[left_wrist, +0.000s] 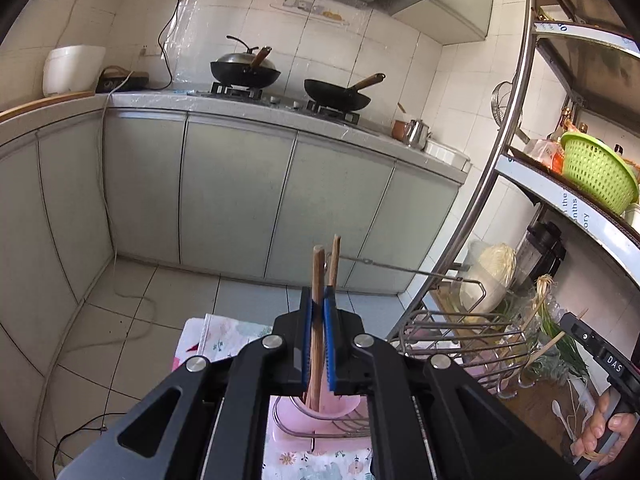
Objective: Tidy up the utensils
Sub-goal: 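Lower the wooden chopsticks into the pink cup and open both tools, then move both open tools down toward the black spoon on the cloth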
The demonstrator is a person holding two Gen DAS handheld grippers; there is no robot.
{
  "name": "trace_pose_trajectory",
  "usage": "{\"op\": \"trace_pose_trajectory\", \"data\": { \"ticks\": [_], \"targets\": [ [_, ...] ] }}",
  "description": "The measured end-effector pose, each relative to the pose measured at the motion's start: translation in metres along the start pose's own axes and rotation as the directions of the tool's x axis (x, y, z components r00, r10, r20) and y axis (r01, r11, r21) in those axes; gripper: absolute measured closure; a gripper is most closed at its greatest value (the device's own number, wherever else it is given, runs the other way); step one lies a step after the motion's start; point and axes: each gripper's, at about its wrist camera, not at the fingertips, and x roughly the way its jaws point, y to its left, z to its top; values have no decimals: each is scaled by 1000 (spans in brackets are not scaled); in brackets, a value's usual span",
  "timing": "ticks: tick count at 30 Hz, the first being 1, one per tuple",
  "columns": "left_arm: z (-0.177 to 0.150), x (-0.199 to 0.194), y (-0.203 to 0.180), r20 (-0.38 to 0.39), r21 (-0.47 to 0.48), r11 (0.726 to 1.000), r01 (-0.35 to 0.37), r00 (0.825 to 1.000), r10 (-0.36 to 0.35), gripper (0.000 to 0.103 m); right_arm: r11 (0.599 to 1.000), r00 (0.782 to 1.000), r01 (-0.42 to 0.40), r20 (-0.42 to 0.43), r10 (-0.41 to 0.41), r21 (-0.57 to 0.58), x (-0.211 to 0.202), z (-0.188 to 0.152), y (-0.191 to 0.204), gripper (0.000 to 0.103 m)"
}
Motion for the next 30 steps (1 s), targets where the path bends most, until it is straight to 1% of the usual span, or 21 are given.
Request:
{"op": "trace_pose_trajectory", "data": {
  "ticks": [4,6,7,8,9,11,13,18,23,27,30],
  "targets": [
    [-10,9,4,-14,-19,1000,-21,1000,21,98,1000,1000,-1,-25,1,4,2,-7,1,97],
    [-11,8,7,-8,-29,999,-30,1000,30,96,1000,999,-4,-44,5,14,3,-9,1,97],
    [-12,7,8,-9,-31,999,-34,999,34,94,1000,999,-5,-52,6,20,3,-10,1,97],
    [-11,7,9,-10,-33,999,-34,999,34,88,1000,998,-7,-61,9,26,3,-11,1,96],
    [-11,5,10,-9,-36,999,-35,999,34,81,999,997,-7,-75,10,31,3,-11,0,93],
    [-10,-1,11,1,-43,999,-33,999,33,80,999,996,-11,-87,14,38,2,-12,0,72],
    [-8,-8,12,13,-45,999,-31,999,31,80,999,997,-13,-75,16,41,-3,-13,0,67],
    [-6,-29,17,39,-73,997,-20,999,23,80,999,999,2,-46,-1,39,-19,-12,0,66],
    [-13,-55,21,62,-84,997,0,998,5,80,999,1000,23,-4,-23,40,-42,-14,-2,66],
    [-30,-70,22,49,-88,996,21,999,-17,80,999,999,33,10,-34,41,-58,-23,-1,66],
    [-49,-74,21,16,-86,996,30,999,-29,80,998,1000,27,7,-27,49,-65,-38,2,66]
  ]
}}
